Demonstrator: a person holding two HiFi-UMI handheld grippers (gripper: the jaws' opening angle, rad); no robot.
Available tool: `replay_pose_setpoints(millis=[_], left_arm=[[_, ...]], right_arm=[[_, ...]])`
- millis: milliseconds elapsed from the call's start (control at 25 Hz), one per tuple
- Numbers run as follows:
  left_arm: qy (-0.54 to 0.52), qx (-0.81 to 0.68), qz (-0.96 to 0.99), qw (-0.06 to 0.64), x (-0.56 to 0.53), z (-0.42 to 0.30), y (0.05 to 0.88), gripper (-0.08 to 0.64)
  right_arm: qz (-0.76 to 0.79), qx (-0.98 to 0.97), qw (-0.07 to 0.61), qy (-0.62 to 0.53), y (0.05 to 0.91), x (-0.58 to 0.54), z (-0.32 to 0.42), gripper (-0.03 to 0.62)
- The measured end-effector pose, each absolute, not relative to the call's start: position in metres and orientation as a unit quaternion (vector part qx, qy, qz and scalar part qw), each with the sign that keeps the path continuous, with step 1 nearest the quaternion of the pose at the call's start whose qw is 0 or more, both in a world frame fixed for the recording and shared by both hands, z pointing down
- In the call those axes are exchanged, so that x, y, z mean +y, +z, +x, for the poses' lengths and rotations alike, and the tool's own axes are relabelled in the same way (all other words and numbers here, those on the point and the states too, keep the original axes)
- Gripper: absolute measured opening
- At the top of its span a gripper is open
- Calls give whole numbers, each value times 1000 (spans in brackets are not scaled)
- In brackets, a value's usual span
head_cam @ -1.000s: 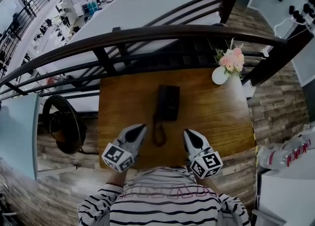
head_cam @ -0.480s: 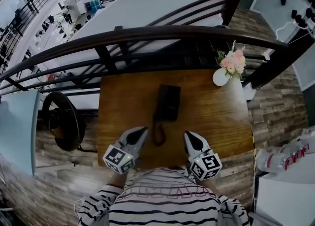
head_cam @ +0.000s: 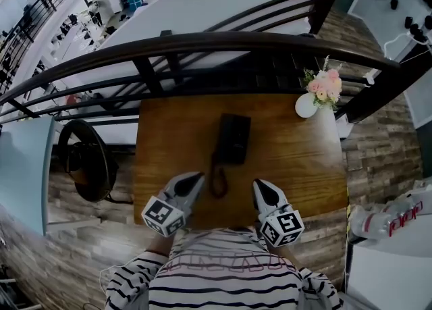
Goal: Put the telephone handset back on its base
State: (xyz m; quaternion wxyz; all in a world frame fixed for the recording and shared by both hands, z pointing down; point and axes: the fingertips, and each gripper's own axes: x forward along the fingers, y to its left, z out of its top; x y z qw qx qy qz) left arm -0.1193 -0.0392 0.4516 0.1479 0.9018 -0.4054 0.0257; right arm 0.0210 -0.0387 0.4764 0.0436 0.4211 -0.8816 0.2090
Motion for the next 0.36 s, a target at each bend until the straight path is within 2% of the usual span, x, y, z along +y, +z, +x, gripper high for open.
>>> replay_pose_setpoints(millis=[360], left_arm=[[32,-397,904,153,-48,-118,458,2]], right_arm=[[421,-882,43,206,478,-47,18,0]])
